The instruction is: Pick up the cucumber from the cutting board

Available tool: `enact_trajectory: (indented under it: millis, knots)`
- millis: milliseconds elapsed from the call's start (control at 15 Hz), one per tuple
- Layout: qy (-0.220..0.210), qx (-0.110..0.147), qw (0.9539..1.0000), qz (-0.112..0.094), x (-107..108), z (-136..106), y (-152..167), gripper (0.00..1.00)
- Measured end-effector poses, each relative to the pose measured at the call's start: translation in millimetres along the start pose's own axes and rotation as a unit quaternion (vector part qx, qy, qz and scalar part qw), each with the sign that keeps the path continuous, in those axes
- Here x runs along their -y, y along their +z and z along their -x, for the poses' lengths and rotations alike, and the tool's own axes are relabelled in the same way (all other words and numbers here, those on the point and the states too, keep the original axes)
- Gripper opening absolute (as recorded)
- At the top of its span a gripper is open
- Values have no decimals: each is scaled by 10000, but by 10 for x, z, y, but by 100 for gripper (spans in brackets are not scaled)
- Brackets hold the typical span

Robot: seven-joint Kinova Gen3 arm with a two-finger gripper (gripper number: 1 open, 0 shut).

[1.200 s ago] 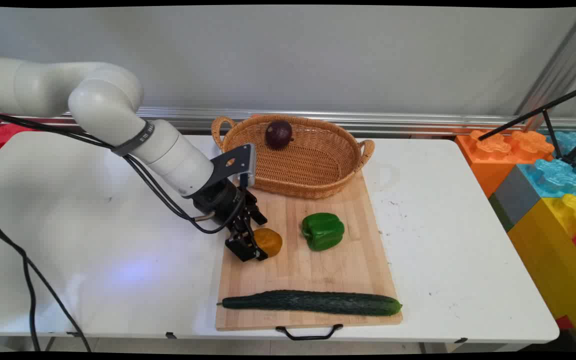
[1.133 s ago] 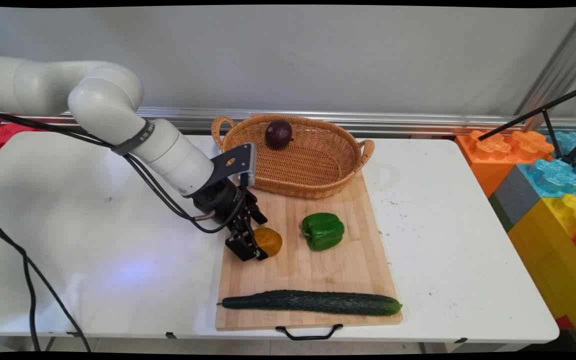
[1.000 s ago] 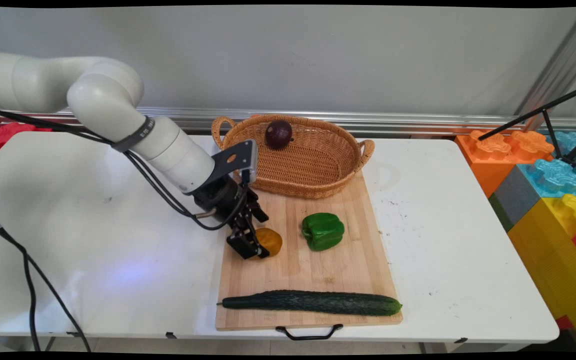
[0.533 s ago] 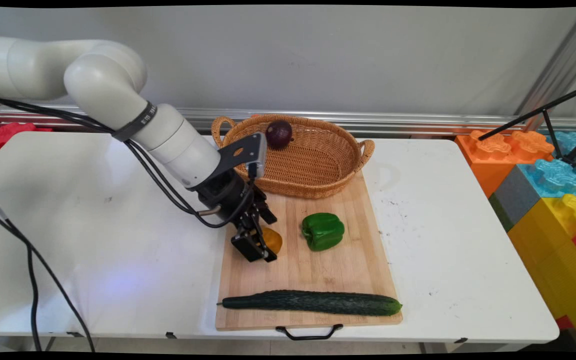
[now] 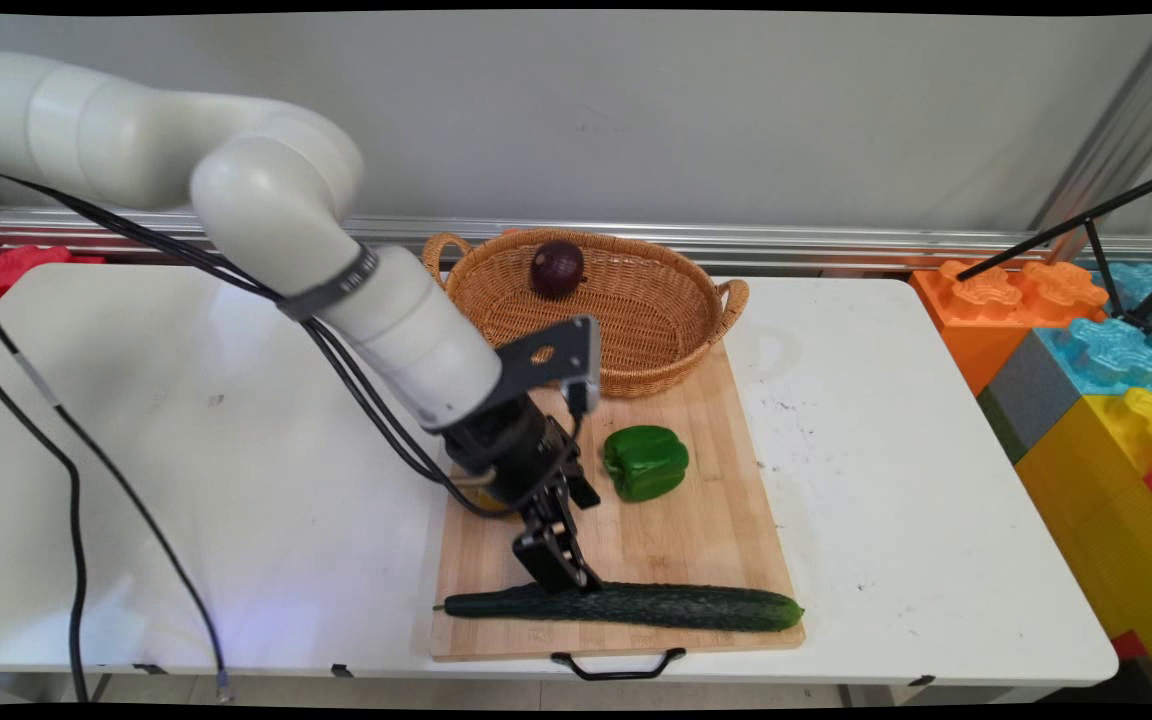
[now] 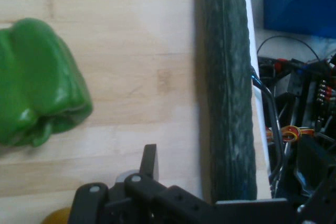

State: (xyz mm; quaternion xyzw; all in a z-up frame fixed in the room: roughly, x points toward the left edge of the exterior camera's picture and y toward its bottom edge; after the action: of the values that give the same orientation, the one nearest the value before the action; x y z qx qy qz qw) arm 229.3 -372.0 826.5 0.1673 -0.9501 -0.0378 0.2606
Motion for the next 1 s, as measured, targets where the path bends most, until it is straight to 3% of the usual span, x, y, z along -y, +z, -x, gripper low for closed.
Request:
enact_trajectory:
  millis: [600,667,1000]
  knots:
    - [36,326,9995,45,-90,-71,466,100]
    - [45,341,9994,45,-92,-79,498,0]
    - [77,364,9993,11,-92,-119,564,0]
